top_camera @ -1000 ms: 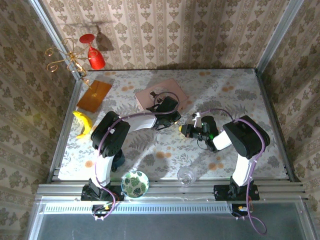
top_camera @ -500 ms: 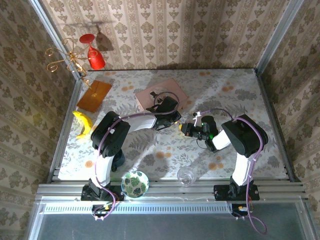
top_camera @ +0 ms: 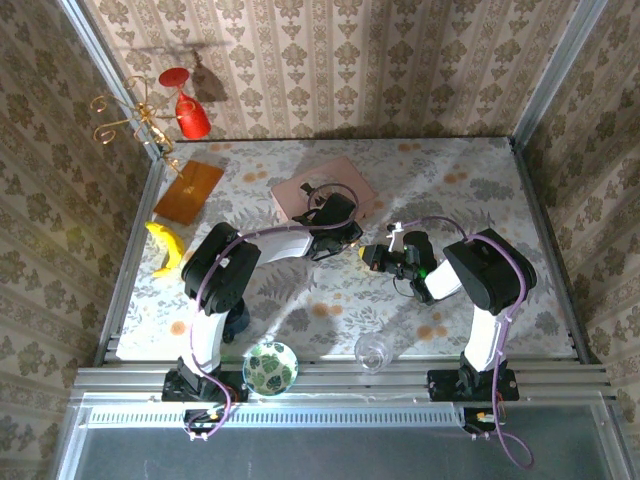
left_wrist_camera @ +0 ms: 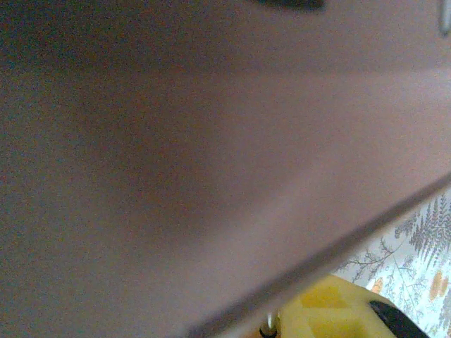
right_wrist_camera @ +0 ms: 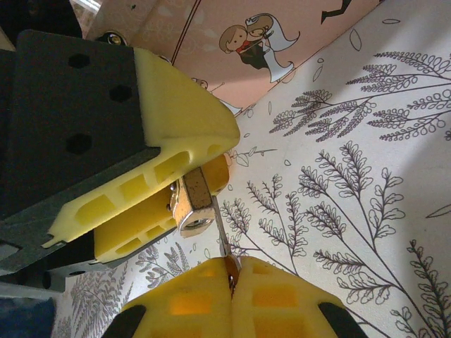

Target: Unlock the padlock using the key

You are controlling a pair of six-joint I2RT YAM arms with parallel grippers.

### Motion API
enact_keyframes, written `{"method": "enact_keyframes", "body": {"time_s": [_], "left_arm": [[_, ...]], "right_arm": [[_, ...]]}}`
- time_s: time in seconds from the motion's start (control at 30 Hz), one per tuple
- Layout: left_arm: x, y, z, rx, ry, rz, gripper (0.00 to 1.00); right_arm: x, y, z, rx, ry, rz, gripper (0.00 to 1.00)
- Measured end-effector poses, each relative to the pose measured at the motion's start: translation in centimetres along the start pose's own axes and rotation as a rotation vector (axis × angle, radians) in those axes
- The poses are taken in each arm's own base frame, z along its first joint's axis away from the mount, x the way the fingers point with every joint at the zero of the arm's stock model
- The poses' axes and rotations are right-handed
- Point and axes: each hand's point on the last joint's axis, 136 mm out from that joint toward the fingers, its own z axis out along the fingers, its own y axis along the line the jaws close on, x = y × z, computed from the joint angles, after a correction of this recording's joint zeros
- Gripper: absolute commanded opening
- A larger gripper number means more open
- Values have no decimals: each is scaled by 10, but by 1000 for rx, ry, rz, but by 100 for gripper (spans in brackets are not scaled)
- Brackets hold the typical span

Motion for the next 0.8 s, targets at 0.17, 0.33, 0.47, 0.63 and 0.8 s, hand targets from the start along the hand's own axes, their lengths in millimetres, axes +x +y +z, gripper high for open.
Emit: {"method": "enact_keyframes", "body": {"time_s": [0.17, 0.33, 0.47, 0.63, 0.8], "left_arm": [[0, 0, 0, 1, 3, -1, 0], [0, 0, 0, 1, 4, -1, 0], [0, 0, 0, 2, 6, -1, 0], [1, -2, 0, 12, 14, -1, 0], [3, -5, 0, 24, 25, -5, 0]], "right_arm": [[0, 0, 0, 0, 0, 0, 0], [0, 0, 0, -1, -1, -1, 0], [-4, 2, 2, -6, -6, -4, 0], [-5, 2, 3, -4, -3, -2, 0], [-5, 4, 5, -9, 11, 1, 0]]}}
